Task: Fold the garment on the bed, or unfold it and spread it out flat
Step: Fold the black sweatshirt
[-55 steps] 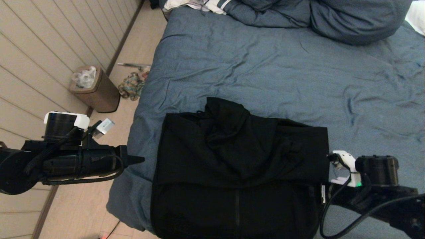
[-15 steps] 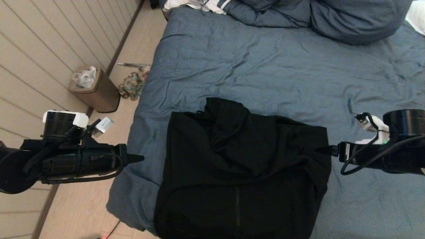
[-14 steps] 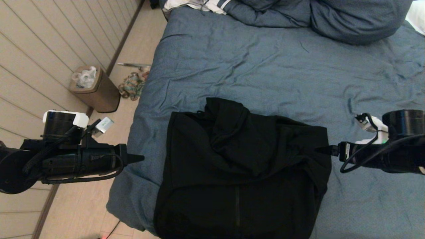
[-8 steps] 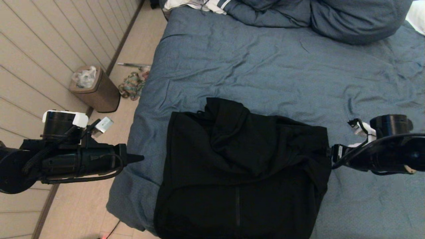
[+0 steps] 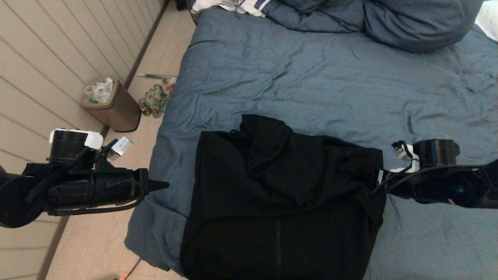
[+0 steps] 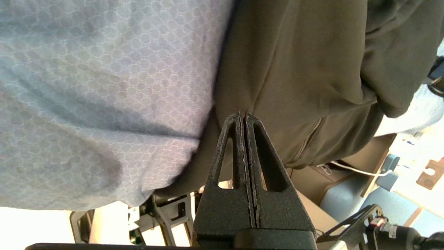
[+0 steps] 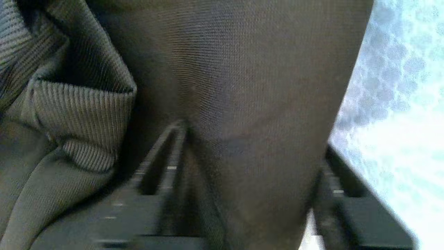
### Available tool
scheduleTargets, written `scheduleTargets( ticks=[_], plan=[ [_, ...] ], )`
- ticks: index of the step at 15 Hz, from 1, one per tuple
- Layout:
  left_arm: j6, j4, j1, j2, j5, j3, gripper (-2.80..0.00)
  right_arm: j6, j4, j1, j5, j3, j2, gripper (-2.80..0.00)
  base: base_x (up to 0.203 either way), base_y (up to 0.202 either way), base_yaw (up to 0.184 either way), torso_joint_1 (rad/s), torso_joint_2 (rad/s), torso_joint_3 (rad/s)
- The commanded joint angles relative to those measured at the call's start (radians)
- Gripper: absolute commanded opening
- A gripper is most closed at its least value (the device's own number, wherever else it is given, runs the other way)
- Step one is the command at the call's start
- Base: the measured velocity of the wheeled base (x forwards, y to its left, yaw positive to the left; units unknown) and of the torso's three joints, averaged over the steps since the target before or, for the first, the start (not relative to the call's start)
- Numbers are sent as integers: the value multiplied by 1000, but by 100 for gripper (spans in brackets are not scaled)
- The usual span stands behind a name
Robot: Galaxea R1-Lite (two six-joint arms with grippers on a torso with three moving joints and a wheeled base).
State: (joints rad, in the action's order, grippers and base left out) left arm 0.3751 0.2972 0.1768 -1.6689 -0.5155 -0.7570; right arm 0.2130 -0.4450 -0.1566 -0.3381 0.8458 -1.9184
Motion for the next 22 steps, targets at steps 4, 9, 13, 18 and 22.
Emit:
scheduleTargets(
  ticks=[4, 9, 13, 18, 22],
  plan=[
    [6, 3, -16, -21, -3, -35, -280, -4, -21, 5, -2, -31, -9, -280, 0, 0, 0, 0, 0, 0],
    [26, -86, -52, -98, -1, -297, -280, -6, -40, -1, -1, -56, 6, -280, 0, 0, 0, 0, 0, 0],
    [26, -215, 4, -144, -121, -391, 0, -6, -53, -4, -1, -68, 6, -280, 0, 0, 0, 0, 0, 0],
    [19, -70, 92, -234, -130, -369, 0, -7, -73, -9, -1, -71, 6, -280, 0, 0, 0, 0, 0, 0],
    [7, -58, 137, -298, -119, -407, 0, -10, -77, -6, -5, -91, 28, -280, 0, 0, 0, 0, 0, 0]
  ],
)
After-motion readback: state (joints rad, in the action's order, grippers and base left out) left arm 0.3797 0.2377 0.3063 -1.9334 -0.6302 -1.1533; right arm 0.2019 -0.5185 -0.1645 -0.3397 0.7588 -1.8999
